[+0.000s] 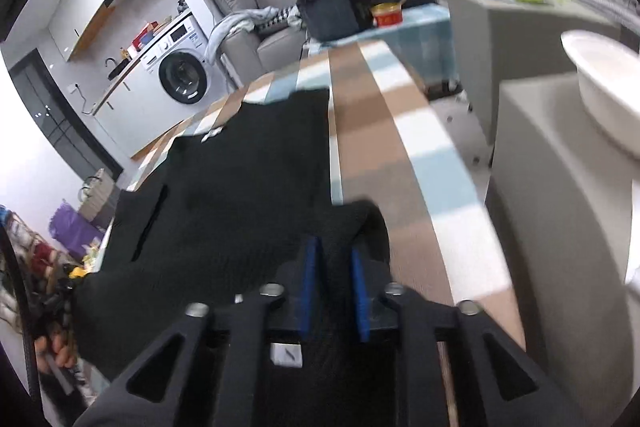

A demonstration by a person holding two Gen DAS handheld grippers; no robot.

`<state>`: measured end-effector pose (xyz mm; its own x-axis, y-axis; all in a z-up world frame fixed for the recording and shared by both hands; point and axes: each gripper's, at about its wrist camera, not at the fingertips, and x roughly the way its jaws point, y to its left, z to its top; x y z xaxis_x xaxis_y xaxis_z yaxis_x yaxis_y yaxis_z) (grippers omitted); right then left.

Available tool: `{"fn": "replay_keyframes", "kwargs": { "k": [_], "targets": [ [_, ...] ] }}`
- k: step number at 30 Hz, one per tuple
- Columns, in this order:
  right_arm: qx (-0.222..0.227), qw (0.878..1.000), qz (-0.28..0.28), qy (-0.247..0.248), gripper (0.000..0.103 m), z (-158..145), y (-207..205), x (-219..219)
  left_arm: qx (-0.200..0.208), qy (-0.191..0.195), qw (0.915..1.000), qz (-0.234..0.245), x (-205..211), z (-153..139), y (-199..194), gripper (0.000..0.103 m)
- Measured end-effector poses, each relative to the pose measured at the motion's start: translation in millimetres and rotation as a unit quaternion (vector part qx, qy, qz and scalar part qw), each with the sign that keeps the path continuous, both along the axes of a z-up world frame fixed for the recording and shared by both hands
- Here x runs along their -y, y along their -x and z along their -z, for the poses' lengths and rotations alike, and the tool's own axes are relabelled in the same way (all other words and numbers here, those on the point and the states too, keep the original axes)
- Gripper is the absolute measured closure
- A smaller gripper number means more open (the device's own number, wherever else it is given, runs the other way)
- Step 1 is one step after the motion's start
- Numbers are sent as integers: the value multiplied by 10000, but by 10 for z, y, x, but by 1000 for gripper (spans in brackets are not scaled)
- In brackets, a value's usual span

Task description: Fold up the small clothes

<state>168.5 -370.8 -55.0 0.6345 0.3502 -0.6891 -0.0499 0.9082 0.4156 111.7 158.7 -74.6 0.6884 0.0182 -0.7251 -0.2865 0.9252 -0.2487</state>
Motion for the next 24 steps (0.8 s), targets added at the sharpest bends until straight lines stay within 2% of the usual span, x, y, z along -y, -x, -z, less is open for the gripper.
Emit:
{"fn": "replay_keyframes", "kwargs": {
  "k": [1,3,8,12,14,16,19,24],
  "targets": [
    [15,10000,-14,-61,55,10,66,48,-9,17,10000,-49,-24,14,75,53],
    [-55,10000,-43,-20,55,33,192,116,2,146,9997,-187,-79,38,205,35],
    [-243,9997,-46,-63,55,138,374,203,-91,486,9988,-62,-60,94,421,34],
    [-301,9994,-167,-97,55,187,447,187,-276,415,9986,182,85,164,449,35],
    [-294,9993,-203,-77,55,189,467,183,-231,377,9986,290,174,177,443,48],
    [-311,9993,-177,-59,55,187,467,206,-160,364,9985,383,232,161,445,76],
    [-330,9993,-156,-4,55,189,471,245,69,161,9990,413,284,58,488,96],
    [-465,9984,-334,-31,55,271,441,223,563,526,9964,355,183,-182,555,98]
  ]
}}
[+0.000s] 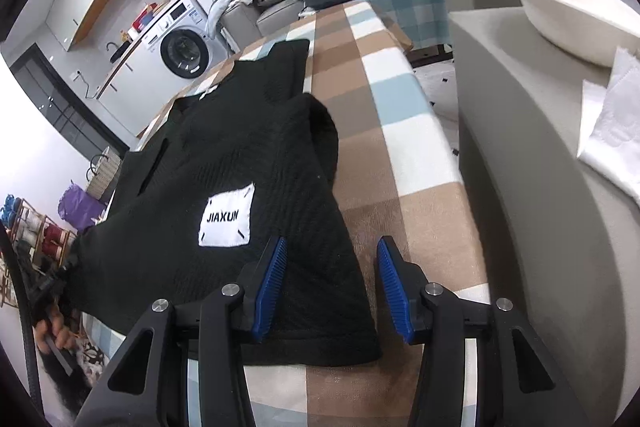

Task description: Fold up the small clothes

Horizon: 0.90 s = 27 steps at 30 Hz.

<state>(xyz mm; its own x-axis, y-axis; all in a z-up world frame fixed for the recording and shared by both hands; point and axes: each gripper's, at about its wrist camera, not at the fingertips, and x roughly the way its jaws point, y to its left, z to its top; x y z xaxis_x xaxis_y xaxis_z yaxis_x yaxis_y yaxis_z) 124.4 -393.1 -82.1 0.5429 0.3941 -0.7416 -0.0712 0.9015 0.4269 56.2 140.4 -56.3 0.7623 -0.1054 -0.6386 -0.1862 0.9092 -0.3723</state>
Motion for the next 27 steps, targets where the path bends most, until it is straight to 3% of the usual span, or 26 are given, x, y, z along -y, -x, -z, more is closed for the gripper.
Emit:
{"fn": "replay_keyframes", "kwargs": {
  "k": [5,6,7,10,14,18,22,23,25,27],
  "targets": [
    [104,9994,-301,111,58,16,-6,-124,66,47,10000,-4,-26,-94,-21,98],
    [175,9991,-357,156,66,-1,0,-148,50,41,10000,-4,-27,-96,-26,98],
    [331,9983,-437,197,88,-43,27,-176,28,37,10000,-7,-27,-96,-26,98],
    [847,9952,-489,71,96,-218,146,-176,25,51,10000,-36,-44,-101,-13,98],
    [1219,9871,-604,-848,97,-399,220,-46,93,142,9998,-59,-82,-150,26,98],
    [1136,9831,-844,-1162,95,-371,184,-70,125,249,9996,61,-68,-130,58,98],
    [728,9878,-805,-1117,71,-217,7,-139,-91,206,9997,99,-21,-46,24,95],
    [653,9875,-829,-1170,68,-184,-39,-147,-137,185,9997,109,-10,-19,-1,92],
    [581,9883,-740,-1197,64,-138,-144,-151,-269,159,9995,111,11,48,-60,71],
    [536,9880,-691,-1275,63,-107,-237,-151,-390,220,9990,95,16,110,-118,62]
  ]
}}
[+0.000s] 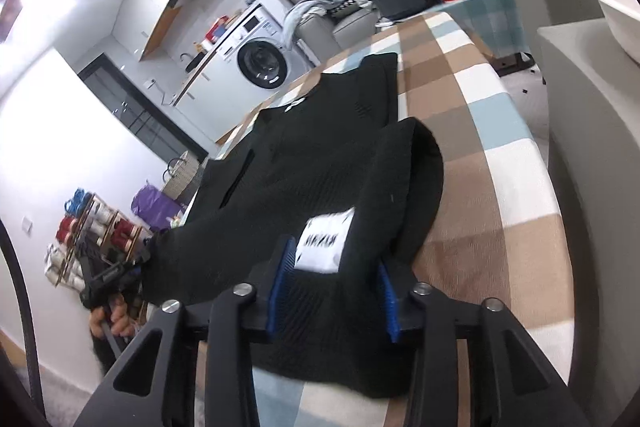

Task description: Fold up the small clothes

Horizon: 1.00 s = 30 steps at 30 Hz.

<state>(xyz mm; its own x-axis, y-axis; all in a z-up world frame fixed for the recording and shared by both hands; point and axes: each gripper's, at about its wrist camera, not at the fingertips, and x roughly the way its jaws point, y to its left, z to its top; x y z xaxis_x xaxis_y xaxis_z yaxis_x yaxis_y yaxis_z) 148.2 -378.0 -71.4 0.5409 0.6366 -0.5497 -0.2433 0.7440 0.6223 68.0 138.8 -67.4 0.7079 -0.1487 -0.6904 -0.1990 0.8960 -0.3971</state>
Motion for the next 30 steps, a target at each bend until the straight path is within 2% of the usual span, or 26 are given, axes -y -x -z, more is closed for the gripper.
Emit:
{"fn": "replay_keyframes", "kwargs": {
  "k": [3,4,5,6,7,8,11,16,19,22,24,26,28,30],
  "targets": [
    [-71,9998,169,51,63,42,-181,-28,-33,33,10000,-36,-10,71,-112,62],
    [-93,9997,198,121,65,41,-197,-41,-26,22,10000,-63,-17,84,-146,67],
    [-160,9995,172,232,73,50,-230,-77,-32,7,10000,-71,-20,98,-183,74],
    [-189,9993,118,308,78,56,-252,-113,-43,-27,10000,-71,-22,102,-207,90],
    [-137,9993,87,349,87,41,-237,-139,-12,-41,10000,-60,-27,97,-217,95],
    [-95,9993,58,356,91,22,-219,-153,51,-40,10000,-68,-40,83,-209,96],
    [104,9999,24,-47,95,-98,-142,-123,226,106,9997,-84,-102,17,-198,98],
    [631,9966,424,-327,96,-422,-250,-83,566,180,9981,-168,-208,-221,-351,99],
    [663,9947,702,-341,96,-504,-454,-85,705,156,9971,-235,-282,-340,-571,99],
    [464,9936,949,-397,96,-446,-718,-83,646,197,9973,-274,-365,-344,-794,99],
    [285,9940,1049,-152,96,-367,-886,-108,488,252,9979,-336,-433,-257,-980,99],
    [-161,9945,1035,16,94,-210,-1052,-108,257,270,9985,-405,-480,-132,-1123,99],
    [-567,9939,940,-63,90,-71,-1097,-55,-126,288,9987,-412,-509,40,-1227,98],
    [-675,9931,958,-110,82,6,-998,34,-254,345,9984,-378,-516,136,-1211,94]
  ]
}}
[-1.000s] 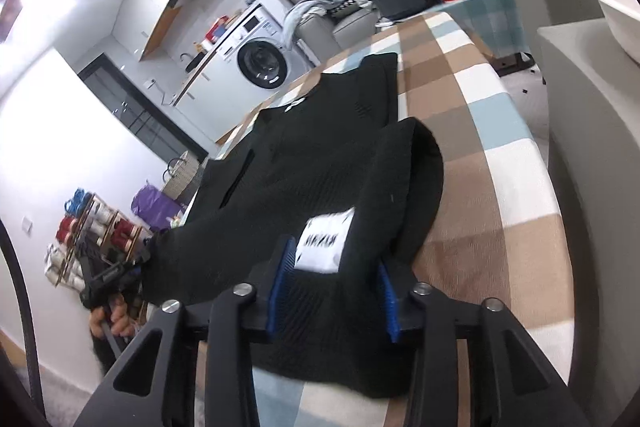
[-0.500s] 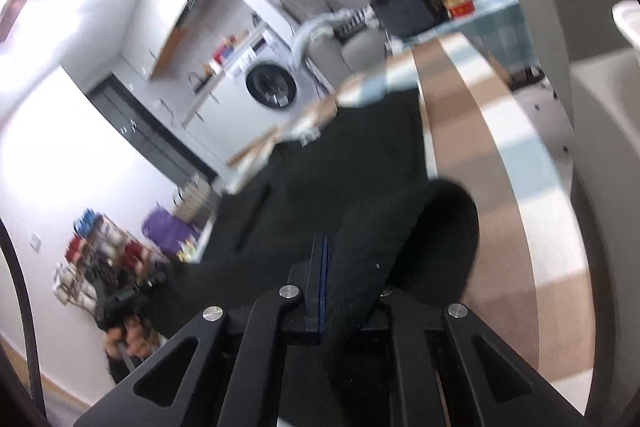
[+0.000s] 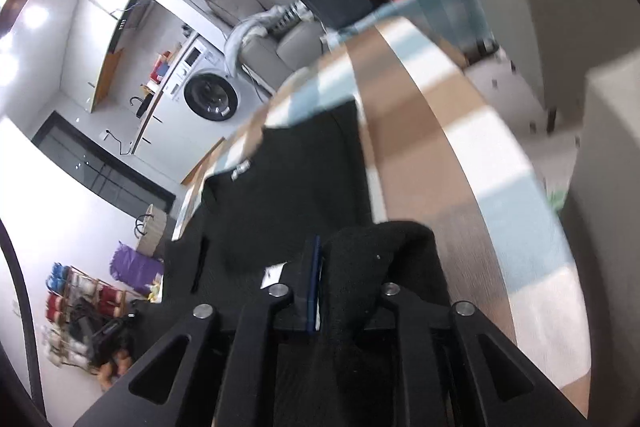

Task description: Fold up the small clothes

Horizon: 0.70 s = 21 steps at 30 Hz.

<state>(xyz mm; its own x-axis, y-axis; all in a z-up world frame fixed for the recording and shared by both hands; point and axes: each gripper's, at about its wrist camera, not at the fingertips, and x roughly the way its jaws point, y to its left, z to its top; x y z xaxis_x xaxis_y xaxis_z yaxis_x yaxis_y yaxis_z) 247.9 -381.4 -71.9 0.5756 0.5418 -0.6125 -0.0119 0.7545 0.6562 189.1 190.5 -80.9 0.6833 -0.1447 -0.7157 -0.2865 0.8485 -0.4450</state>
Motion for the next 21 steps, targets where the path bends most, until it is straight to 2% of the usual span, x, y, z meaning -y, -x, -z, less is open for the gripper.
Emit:
{"fn": "replay_keyframes", "kwargs": {
  "k": [2,4,6,8,12,14,16,17,18,21],
  "targets": [
    [38,10000,-66,-28,63,32,140,50,-1,28,10000,47,21,41,105,78],
    [126,9998,-147,86,58,48,301,90,23,28,10000,54,53,66,197,55],
    [61,9993,-127,359,53,84,406,102,10,17,10000,88,110,104,282,50],
    [61,9989,-202,422,53,128,504,96,-104,-17,9998,189,190,152,330,50],
    [202,9974,-468,503,53,124,617,-40,-24,-170,9992,350,403,189,376,50],
    [276,9950,-621,738,53,105,631,-174,53,-336,9986,409,498,164,383,57],
    [351,9916,-752,996,62,93,641,-296,10,-559,9973,484,589,170,367,76],
    [364,9897,-826,1108,70,90,647,-341,-36,-650,9964,537,629,181,361,78],
    [360,9878,-896,1223,74,93,654,-383,-65,-725,9956,583,668,189,365,80],
    [292,9858,-1008,1312,75,114,694,-427,-103,-834,9941,683,743,173,430,81]
  ]
}}
